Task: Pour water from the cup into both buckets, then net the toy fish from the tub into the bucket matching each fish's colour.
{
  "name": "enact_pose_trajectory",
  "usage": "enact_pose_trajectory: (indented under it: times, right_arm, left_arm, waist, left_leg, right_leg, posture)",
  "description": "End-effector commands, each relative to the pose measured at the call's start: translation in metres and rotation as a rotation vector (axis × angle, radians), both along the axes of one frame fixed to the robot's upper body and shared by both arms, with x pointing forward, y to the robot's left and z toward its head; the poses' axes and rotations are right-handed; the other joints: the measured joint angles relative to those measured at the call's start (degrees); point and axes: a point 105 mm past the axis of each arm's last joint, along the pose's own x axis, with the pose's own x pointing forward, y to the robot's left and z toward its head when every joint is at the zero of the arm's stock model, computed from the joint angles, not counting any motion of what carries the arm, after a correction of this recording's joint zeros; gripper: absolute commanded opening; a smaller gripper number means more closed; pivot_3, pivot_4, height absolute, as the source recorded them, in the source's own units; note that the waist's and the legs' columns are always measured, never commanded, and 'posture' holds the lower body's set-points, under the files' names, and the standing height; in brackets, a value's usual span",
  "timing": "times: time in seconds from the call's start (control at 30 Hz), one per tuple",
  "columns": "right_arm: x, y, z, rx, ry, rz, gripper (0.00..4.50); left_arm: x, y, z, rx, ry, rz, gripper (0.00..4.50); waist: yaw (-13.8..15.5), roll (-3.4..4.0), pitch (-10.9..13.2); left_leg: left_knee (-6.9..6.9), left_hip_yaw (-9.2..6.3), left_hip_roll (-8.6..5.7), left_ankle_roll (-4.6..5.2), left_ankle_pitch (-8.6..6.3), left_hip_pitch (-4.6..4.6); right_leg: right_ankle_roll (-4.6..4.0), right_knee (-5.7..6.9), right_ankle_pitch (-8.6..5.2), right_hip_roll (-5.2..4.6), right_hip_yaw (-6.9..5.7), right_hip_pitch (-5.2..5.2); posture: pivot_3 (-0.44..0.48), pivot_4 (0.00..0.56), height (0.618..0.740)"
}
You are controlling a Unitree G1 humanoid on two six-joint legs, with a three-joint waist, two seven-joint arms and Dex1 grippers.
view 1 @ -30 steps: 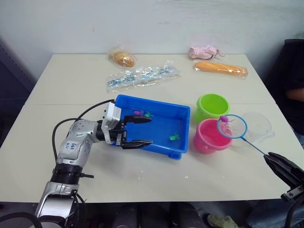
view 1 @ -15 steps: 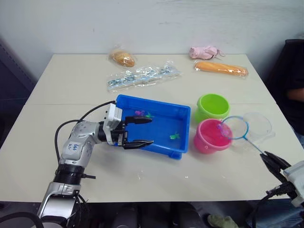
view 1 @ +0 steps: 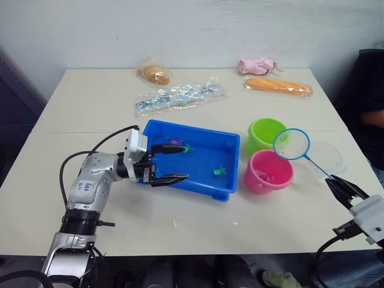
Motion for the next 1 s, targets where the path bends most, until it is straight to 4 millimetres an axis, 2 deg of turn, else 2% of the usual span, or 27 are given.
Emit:
enact_pose_trajectory:
  times: [0.03, 0.1, 0.2, 0.3, 0.4, 0.47, 0.57, 0.7, 0.8, 1.0]
  right_arm:
    - [0.007, 0.036, 0.03, 0.313, 0.054, 0.202, 0.0]
    - [0.02, 0.053, 0.032, 0.385, 0.156, 0.278, 0.0]
    - [0.038, 0.073, 0.023, 0.431, 0.32, 0.331, 0.0]
    - [0.057, 0.094, 0.017, 0.45, 0.448, 0.354, 0.0]
    - [0.068, 0.101, 0.012, 0.441, 0.52, 0.326, 0.0]
    - [0.085, 0.115, 0.007, 0.446, 0.574, 0.338, 0.0]
    - [0.1, 0.134, 0.0, 0.444, 0.634, 0.359, 0.0]
    - [0.115, 0.152, -0.015, 0.288, 0.666, 0.359, 0.0]
    - [0.126, 0.161, -0.017, 0.23, 0.658, 0.37, 0.0]
    - [0.134, 0.178, -0.021, 0.224, 0.678, 0.391, 0.0]
  left_arm:
    - [0.003, 0.021, 0.015, -0.023, -0.071, 0.104, 4.45]
    - [0.003, 0.037, 0.019, -0.03, -0.078, 0.181, 4.45]
    - [-0.002, 0.058, 0.015, -0.003, -0.069, 0.272, 4.45]
    - [-0.006, 0.093, 0.011, 0.014, -0.07, 0.416, 4.45]
    - [-0.009, 0.106, 0.01, 0.018, -0.07, 0.474, 4.45]
    - [-0.016, 0.116, 0.007, 0.026, -0.072, 0.539, 4.45]
    - [-0.022, 0.118, 0.006, 0.02, -0.073, 0.576, 4.45]
    - [-0.022, 0.112, 0.006, 0.018, -0.077, 0.581, 4.45]
    - [-0.019, 0.107, 0.007, 0.055, -0.105, 0.58, 4.45]
    - [-0.019, 0.1, 0.011, 0.037, -0.102, 0.562, 4.45]
  waist:
    - [-0.4, -0.01, 0.01]
    - [-1.05, -0.06, 0.01]
    - [-1.26, -0.09, -0.01]
    - [-1.26, -0.06, 0.0]
    - [-1.05, -0.08, 0.01]
    - [-1.07, -0.1, -0.01]
    - [-1.43, -0.1, -0.01]
    - [-1.14, -0.1, -0.01]
    - [-1.4, -0.1, -0.02]
    - [-1.48, -0.1, -0.02]
  left_leg:
    - [0.01, -0.02, 0.01, 0.0, 0.0, 0.02]
    - [0.09, 0.01, 0.02, 0.05, 0.0, 0.02]
    - [0.07, -0.04, 0.07, 0.06, 0.01, 0.05]
    - [0.01, -0.13, 0.17, -0.05, 0.0, -0.03]
    - [0.04, -0.11, 0.14, -0.05, 0.0, -0.1]
    - [0.05, -0.13, 0.13, -0.04, 0.0, -0.12]
    - [0.05, -0.07, 0.11, -0.01, -0.02, -0.13]
    - [0.04, -0.1, 0.12, -0.03, -0.02, -0.21]
    - [0.04, -0.02, 0.08, -0.02, -0.02, -0.21]
    - [-0.02, 0.04, 0.13, -0.05, -0.02, -0.23]
  right_leg:
    - [0.0, 0.0, 0.0, -0.01, 0.0, 0.01]
    - [-0.09, 0.0, 0.08, -0.11, 0.02, 0.03]
    - [-0.12, -0.07, 0.1, -0.13, -0.02, 0.04]
    - [-0.28, -0.02, 0.01, -0.11, -0.14, -0.03]
    - [-0.28, 0.0, 0.01, -0.14, -0.18, -0.08]
    - [-0.28, -0.04, 0.01, -0.15, -0.22, -0.06]
    - [-0.25, -0.08, 0.03, -0.19, -0.2, -0.07]
    - [-0.26, -0.04, 0.03, -0.17, -0.26, -0.14]
    - [-0.25, -0.03, 0.04, -0.19, -0.22, -0.16]
    - [-0.25, -0.01, 0.04, -0.12, -0.25, -0.24]
  posture:
    - [0.0, 0.15, 0.74]
    - [0.0, 0.15, 0.74]
    - [0.0, 0.15, 0.74]
    - [0.0, 0.15, 0.74]
    - [0.0, 0.15, 0.74]
    - [0.0, 0.15, 0.74]
    - [0.0, 0.15, 0.74]
    - [0.0, 0.15, 0.74]
    - [0.0, 0.15, 0.74]
    - [0.0, 0.15, 0.74]
